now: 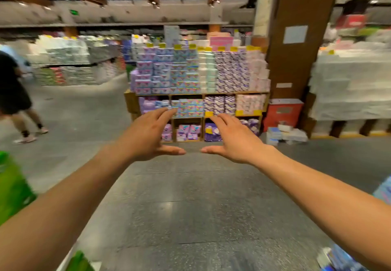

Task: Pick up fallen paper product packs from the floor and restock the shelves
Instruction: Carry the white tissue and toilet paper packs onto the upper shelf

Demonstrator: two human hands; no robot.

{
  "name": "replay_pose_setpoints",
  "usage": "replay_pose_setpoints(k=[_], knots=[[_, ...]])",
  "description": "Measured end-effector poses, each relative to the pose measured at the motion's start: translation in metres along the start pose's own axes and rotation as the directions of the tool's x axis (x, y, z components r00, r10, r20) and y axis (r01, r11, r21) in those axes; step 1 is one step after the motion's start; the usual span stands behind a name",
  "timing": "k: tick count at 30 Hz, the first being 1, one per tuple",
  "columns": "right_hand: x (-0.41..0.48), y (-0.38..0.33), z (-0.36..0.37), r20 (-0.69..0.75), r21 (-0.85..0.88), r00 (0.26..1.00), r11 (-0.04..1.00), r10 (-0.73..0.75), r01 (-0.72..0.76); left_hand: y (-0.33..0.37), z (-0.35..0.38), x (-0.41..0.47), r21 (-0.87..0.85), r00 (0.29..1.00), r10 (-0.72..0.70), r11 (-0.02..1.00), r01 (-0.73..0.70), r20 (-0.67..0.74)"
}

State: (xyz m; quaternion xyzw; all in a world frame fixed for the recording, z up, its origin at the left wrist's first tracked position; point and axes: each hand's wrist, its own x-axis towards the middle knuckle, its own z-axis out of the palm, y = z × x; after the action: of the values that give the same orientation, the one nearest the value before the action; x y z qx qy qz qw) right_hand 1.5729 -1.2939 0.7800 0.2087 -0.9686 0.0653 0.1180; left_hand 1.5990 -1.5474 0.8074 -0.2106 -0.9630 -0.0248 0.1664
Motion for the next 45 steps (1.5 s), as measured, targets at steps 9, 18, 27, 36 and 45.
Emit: replay_pose_setpoints(k=[9,18,27,36,45], knots=[[0.078,0.219,0.032,0.038,-0.030,0.921,0.922,0.387,-0.386,0.041,0.139,0.291,-0.127,0.937,0.334,0.938,-0.321,0.100],[0.173,0.482,0.067,0.049,-0.037,0.830,0.831,0.556,-0.555,0.138,0.274,0.564,-0.223,0.865,0.485,0.864,-0.452,0.129],[0.305,0.720,0.071,0.132,-0.034,0.787,0.796,0.603,-0.604,0.195,0.372,0.820,-0.304,0.867,0.481,0.852,-0.427,0.129],[0.455,0.990,0.133,0.085,-0.089,0.767,0.771,0.636,-0.630,0.254,0.515,1.104,-0.377,0.829,0.541,0.804,-0.460,0.141],[0.569,1.245,0.158,0.122,-0.054,0.714,0.723,0.690,-0.689,0.323,0.619,1.392,-0.353,0.764,0.621,0.764,-0.540,0.174]])
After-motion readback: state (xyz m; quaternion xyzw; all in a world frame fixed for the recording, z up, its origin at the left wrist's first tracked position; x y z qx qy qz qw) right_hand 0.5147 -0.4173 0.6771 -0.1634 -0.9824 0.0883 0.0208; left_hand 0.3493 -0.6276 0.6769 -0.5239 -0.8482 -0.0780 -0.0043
